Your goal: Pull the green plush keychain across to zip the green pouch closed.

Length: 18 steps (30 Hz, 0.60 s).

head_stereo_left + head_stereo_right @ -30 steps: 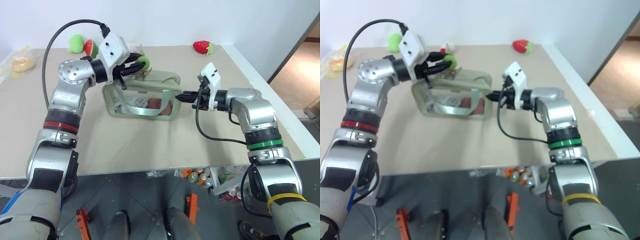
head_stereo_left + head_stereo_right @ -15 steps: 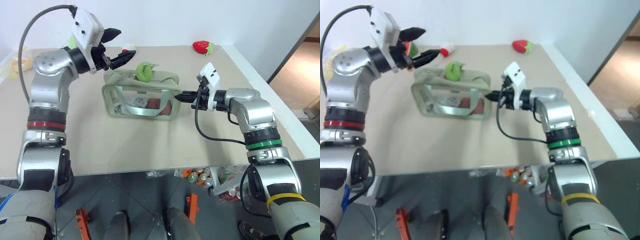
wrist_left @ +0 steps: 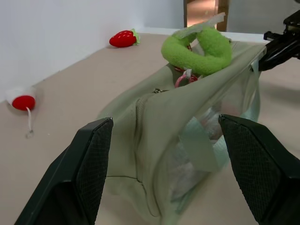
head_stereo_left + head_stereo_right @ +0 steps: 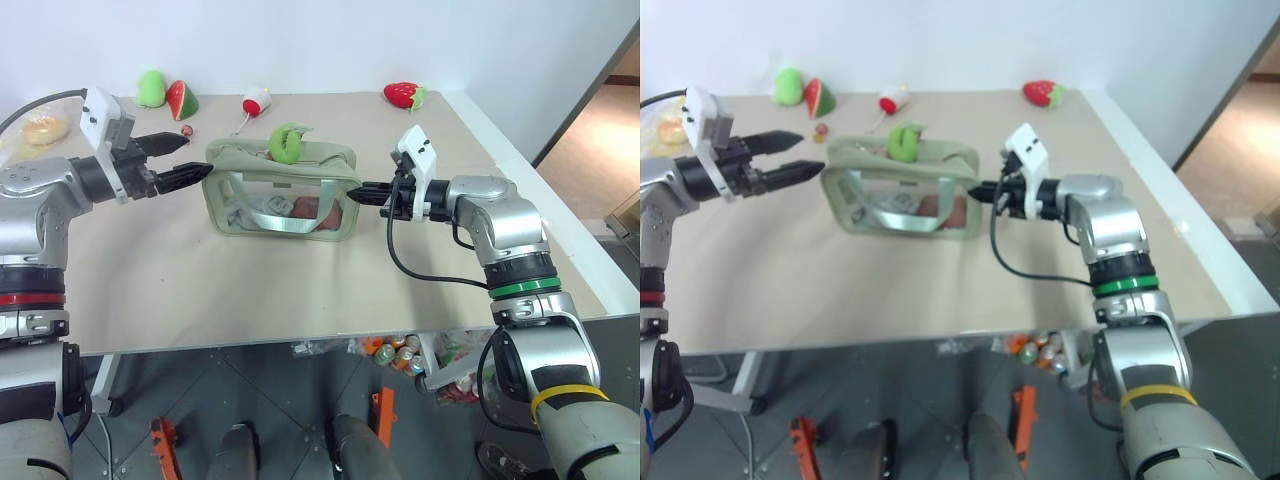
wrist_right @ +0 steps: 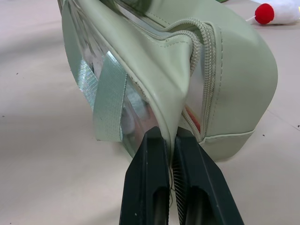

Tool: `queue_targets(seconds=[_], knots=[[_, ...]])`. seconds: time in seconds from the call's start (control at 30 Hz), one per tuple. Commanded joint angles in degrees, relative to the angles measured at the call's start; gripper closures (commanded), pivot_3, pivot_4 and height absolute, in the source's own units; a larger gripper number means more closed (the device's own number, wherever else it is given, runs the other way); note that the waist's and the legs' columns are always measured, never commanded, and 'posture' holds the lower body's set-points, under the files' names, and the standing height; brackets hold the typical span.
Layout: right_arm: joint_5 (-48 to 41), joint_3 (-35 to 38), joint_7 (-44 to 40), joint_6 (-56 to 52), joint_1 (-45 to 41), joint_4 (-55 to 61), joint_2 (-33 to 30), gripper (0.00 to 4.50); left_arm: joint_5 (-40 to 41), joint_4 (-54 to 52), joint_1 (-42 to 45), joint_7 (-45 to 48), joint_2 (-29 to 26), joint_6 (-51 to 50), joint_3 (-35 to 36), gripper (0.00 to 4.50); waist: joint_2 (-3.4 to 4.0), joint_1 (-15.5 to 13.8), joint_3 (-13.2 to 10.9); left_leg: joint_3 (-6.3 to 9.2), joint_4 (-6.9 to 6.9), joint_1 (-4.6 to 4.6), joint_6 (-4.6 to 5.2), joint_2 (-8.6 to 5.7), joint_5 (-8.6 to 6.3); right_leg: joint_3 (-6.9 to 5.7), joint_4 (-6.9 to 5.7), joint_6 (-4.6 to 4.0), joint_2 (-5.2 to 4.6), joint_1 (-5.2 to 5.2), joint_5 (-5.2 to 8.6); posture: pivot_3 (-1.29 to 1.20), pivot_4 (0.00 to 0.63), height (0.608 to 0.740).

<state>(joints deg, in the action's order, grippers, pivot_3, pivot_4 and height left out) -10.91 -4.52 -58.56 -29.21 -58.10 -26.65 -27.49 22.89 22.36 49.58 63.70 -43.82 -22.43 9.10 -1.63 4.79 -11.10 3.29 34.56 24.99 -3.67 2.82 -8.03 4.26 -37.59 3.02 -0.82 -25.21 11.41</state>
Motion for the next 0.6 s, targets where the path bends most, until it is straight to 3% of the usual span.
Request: queue_targets(seconds=[0.03,0.6], knots=[[-0.3,-0.1,-0.4,0.1,-0.9,0.9,0.2,4.50,0.0,-0.1,-0.3,-0.9,0.6,0.5,0.4,0.76,0.00,0.0,0.0,0.00,0.00,-0.01,0.00,0.00,0.00,0.00,0.00,-0.01,0.01,0.00,0.00,0.00,0.150,0.739],[-0.6,0.4,0.4,-1.5,0.5,3.1,-0.7,4.50,-3.7,12.3,2.1,-1.7,5.5,4.9,-1.7,0.76,0.00,-0.1,0.0,0.01,-0.01,-0.02,0.02,0.00,0.01,0.00,-0.06,-0.02,0.02,-0.01,0.01,0.00,0.150,0.739]])
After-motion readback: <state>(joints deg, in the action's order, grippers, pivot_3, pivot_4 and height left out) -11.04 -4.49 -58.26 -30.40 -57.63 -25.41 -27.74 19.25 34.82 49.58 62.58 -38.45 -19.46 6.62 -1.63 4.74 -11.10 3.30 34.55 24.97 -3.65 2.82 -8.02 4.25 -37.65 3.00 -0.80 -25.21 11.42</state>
